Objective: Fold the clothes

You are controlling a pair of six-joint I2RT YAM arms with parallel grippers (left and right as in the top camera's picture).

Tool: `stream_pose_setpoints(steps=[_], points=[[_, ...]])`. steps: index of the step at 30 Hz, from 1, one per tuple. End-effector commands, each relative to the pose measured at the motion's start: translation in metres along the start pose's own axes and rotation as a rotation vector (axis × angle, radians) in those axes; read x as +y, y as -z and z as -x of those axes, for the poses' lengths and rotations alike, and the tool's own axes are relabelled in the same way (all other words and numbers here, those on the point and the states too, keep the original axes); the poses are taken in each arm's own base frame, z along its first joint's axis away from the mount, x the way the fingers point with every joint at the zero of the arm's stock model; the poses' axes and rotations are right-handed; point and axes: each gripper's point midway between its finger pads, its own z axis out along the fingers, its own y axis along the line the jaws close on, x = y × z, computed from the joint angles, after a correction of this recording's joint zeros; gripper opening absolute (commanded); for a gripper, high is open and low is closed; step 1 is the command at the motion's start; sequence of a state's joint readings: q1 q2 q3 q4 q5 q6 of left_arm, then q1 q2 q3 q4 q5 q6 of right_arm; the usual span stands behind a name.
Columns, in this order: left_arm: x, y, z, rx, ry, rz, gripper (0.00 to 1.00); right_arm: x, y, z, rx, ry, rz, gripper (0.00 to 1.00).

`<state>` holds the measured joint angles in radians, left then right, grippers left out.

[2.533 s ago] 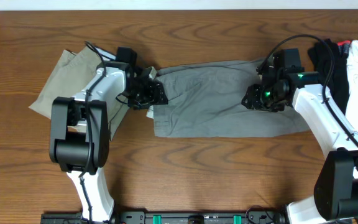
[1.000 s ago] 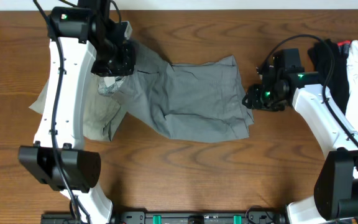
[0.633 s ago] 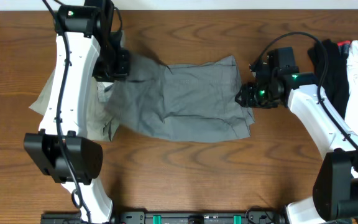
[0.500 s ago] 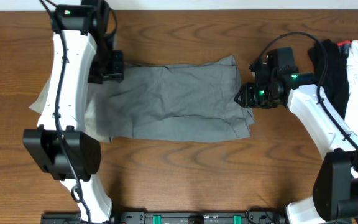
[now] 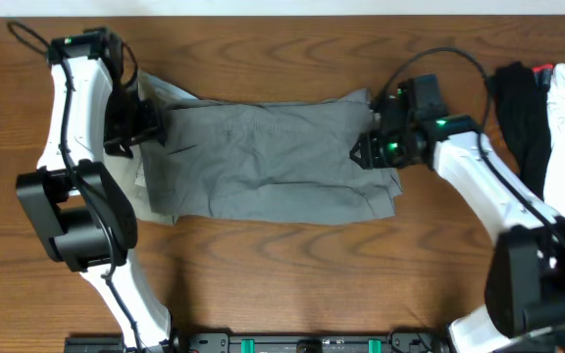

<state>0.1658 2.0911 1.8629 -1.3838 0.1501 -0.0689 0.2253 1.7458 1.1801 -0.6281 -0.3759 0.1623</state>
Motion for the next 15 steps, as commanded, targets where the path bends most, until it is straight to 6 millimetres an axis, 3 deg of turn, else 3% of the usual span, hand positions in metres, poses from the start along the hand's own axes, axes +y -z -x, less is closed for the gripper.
stream_pose_setpoints(steps=[1,3,6,8,12,15], points=[[-0.015,0.001,-0.005,0.022,-0.044,-0.105,0.64,-0.016,-0.036,-0.016,0.086,-0.056,-0.026,0.30],[-0.015,0.006,-0.008,0.016,-0.051,-0.105,0.64,-0.026,-0.053,-0.020,0.111,-0.105,-0.035,0.20],[-0.016,0.017,-0.012,-0.009,-0.058,-0.107,0.64,-0.041,-0.073,-0.027,0.138,-0.156,-0.065,0.13],[-0.016,0.026,-0.014,-0.033,-0.062,-0.110,0.64,-0.069,-0.078,-0.038,0.160,-0.235,-0.205,0.06],[-0.017,0.043,-0.022,-0.065,-0.067,-0.113,0.65,-0.140,-0.050,-0.062,0.186,-0.350,-0.591,0.03],[-0.017,0.046,-0.024,-0.071,-0.067,-0.113,0.69,-0.178,-0.024,-0.069,0.192,-0.370,-0.764,0.03]])
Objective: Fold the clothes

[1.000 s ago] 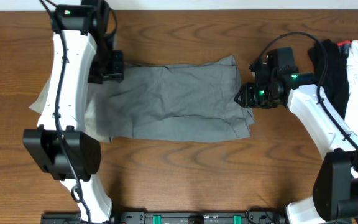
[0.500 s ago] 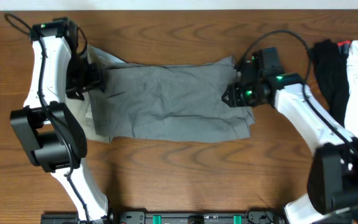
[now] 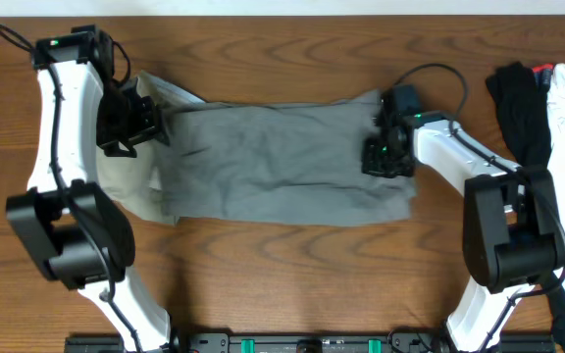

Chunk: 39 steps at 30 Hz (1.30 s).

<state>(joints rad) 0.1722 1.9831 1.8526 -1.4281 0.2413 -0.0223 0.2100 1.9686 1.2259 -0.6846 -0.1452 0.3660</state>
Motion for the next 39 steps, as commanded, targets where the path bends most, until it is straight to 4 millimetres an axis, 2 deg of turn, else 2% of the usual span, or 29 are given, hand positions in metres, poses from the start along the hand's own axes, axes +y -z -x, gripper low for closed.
stream_pose_setpoints(steps=[1,3,7,10,13,15,18,22,27,35,39], points=[[-0.004,0.011,-0.003,-0.026,-0.021,-0.016,0.70,-0.128,-0.005,-0.010,-0.004,-0.153,-0.510,0.03],[-0.007,0.010,-0.002,-0.023,-0.020,-0.029,0.70,-0.148,0.000,-0.012,0.011,-0.203,-0.529,0.03],[-0.032,0.008,-0.002,-0.024,-0.055,-0.161,0.71,-0.165,0.001,-0.014,0.036,-0.268,-0.486,0.05],[-0.046,-0.004,-0.002,-0.016,-0.086,-0.191,0.71,-0.179,0.003,-0.015,0.040,-0.313,-0.485,0.06],[-0.071,-0.027,-0.008,0.007,-0.132,-0.266,0.72,-0.188,0.005,-0.017,0.048,-0.337,-0.488,0.07],[-0.089,-0.048,-0.013,0.021,-0.166,-0.314,0.72,-0.193,0.006,-0.017,0.049,-0.352,-0.488,0.07],[-0.114,-0.081,-0.022,0.034,-0.179,-0.381,0.74,-0.190,0.004,-0.018,0.064,-0.345,-0.446,0.07],[-0.136,-0.107,-0.023,-0.002,-0.225,-0.404,0.79,-0.188,0.003,-0.018,0.068,-0.339,-0.432,0.08],[-0.147,-0.131,-0.023,-0.024,-0.231,-0.407,0.81,-0.185,0.002,-0.018,0.075,-0.322,-0.412,0.08],[-0.144,-0.171,-0.028,0.057,-0.214,-0.399,0.81,-0.185,0.002,-0.018,0.077,-0.321,-0.409,0.08],[-0.162,-0.186,-0.036,0.097,-0.240,-0.463,0.81,-0.184,0.002,-0.018,0.076,-0.319,-0.409,0.08]])
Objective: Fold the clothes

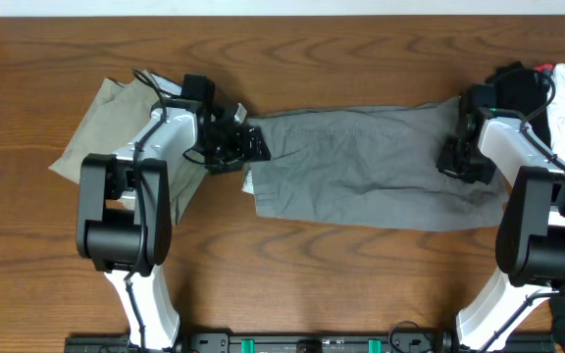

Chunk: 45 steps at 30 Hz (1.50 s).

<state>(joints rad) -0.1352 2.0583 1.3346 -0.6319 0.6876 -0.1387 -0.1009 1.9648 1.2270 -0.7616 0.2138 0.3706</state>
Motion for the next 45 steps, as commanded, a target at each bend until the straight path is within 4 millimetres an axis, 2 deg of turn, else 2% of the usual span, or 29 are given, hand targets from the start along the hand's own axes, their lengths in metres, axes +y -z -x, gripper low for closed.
stream_pose_setpoints(steps=[1,7,8,12,14,16,19,23,25,30,34,38,41,45], points=[[0.001,-0.035,-0.017,0.089,0.025,-0.039,0.81,-0.010,-0.034,-0.034,0.132,0.021,-0.037,0.08],[-0.019,-0.060,-0.025,0.115,-0.021,-0.050,0.80,-0.007,-0.033,-0.035,0.131,0.032,-0.037,0.08],[-0.022,-0.063,-0.026,0.118,-0.033,-0.048,0.75,-0.006,-0.033,-0.035,0.131,0.034,-0.036,0.08],[-0.025,-0.069,-0.029,0.121,-0.044,-0.016,0.26,-0.003,-0.032,-0.036,0.129,0.046,-0.036,0.09],[-0.025,-0.068,-0.029,0.116,-0.047,-0.006,0.08,-0.001,-0.031,-0.037,0.130,0.051,-0.036,0.09],[-0.025,-0.064,-0.026,0.104,-0.042,-0.001,0.06,-0.001,-0.031,-0.038,0.130,0.054,-0.036,0.08],[-0.026,-0.045,-0.019,0.075,-0.028,0.037,0.06,-0.001,-0.031,-0.039,0.137,0.061,-0.038,0.09],[-0.032,0.003,-0.010,0.023,-0.048,0.140,0.07,-0.002,-0.031,-0.041,0.144,0.064,-0.040,0.09],[-0.044,0.034,-0.007,-0.011,-0.086,0.193,0.06,0.001,-0.030,-0.042,0.152,0.063,-0.025,0.09],[-0.071,0.095,-0.007,-0.098,-0.160,0.314,0.06,0.013,-0.026,-0.049,0.186,0.070,0.054,0.09],[-0.097,0.117,-0.012,-0.135,-0.211,0.332,0.06,0.032,-0.013,-0.053,0.204,0.122,0.186,0.09],[-0.108,0.121,-0.019,-0.125,-0.240,0.355,0.06,0.053,0.016,-0.049,0.163,0.201,0.352,0.12],[-0.093,0.131,-0.023,-0.122,-0.235,0.482,0.06,0.062,0.054,-0.038,0.068,0.248,0.455,0.17],[-0.072,0.158,-0.030,-0.108,-0.203,0.637,0.06,0.058,0.113,-0.021,-0.110,0.250,0.516,0.19]])
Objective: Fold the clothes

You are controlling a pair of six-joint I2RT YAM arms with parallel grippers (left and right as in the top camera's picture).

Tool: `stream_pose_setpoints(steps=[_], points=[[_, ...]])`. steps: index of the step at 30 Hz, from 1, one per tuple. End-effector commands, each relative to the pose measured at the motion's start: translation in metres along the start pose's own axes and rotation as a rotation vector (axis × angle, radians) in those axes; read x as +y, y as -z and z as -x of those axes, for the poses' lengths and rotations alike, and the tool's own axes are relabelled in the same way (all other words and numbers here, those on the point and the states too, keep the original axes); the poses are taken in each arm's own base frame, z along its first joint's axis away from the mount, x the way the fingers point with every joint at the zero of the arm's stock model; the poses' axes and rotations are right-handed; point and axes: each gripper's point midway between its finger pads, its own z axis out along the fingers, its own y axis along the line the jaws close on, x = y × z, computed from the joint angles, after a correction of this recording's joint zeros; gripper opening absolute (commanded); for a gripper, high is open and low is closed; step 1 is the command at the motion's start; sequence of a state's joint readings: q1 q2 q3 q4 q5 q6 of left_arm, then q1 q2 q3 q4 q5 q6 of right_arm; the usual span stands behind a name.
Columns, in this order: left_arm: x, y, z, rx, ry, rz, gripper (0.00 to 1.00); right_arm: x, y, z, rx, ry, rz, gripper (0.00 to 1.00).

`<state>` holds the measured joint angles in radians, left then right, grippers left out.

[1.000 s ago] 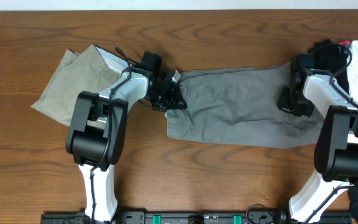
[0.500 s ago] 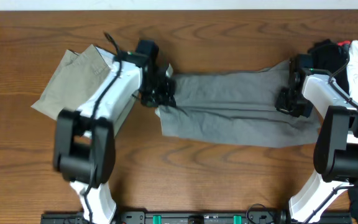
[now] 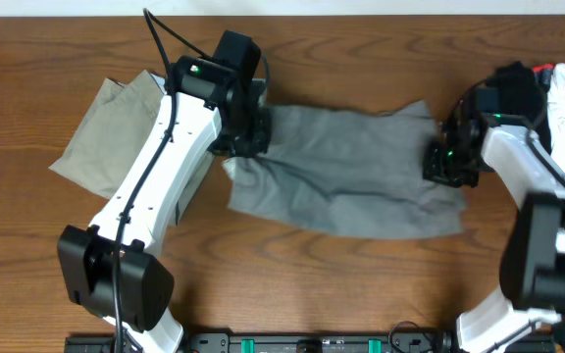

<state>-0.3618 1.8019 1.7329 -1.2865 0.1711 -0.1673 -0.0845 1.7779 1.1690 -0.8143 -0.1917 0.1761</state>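
Note:
A grey garment lies spread across the middle of the table in the overhead view, wrinkled and slanting down to the right. My left gripper is shut on its upper left corner. At the garment's right edge my right gripper is shut on the cloth. A folded beige garment lies at the far left, partly under my left arm.
A black garment and a white garment are piled at the right edge of the table, close behind my right arm. The table's back edge runs along the top of the view.
My left gripper has moved up and to the right with the grey garment's left corner. My right gripper has shifted left. The cloth now sits shorter and more crumpled between them.
At first both grippers held the grey garment's ends while it lay on top of the beige garment at the left. Then the grey garment was further right, off the beige one, stretched between the grippers. Now it is bunched in the middle, still held at both ends.

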Motion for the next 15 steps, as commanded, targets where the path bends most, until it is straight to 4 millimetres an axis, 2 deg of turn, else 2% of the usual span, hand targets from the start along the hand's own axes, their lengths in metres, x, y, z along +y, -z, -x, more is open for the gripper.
stream_pose_setpoints(steps=[1,4,8,11,15], points=[[0.032,0.025,0.011,-0.068,0.000,0.174,0.06,0.026,0.063,0.017,-0.190,0.087,0.101,0.20],[0.033,0.040,0.011,-0.081,0.001,0.184,0.06,0.039,0.103,0.020,-0.307,0.118,0.143,0.20],[0.025,0.054,0.013,-0.106,-0.014,0.175,0.06,0.047,0.136,0.018,-0.399,0.131,0.168,0.20],[0.017,0.057,0.007,-0.092,-0.044,0.179,0.06,0.048,0.146,0.016,-0.424,0.127,0.175,0.19],[0.022,0.065,-0.002,-0.077,-0.067,0.253,0.06,0.052,0.147,0.014,-0.420,0.128,0.194,0.19]])
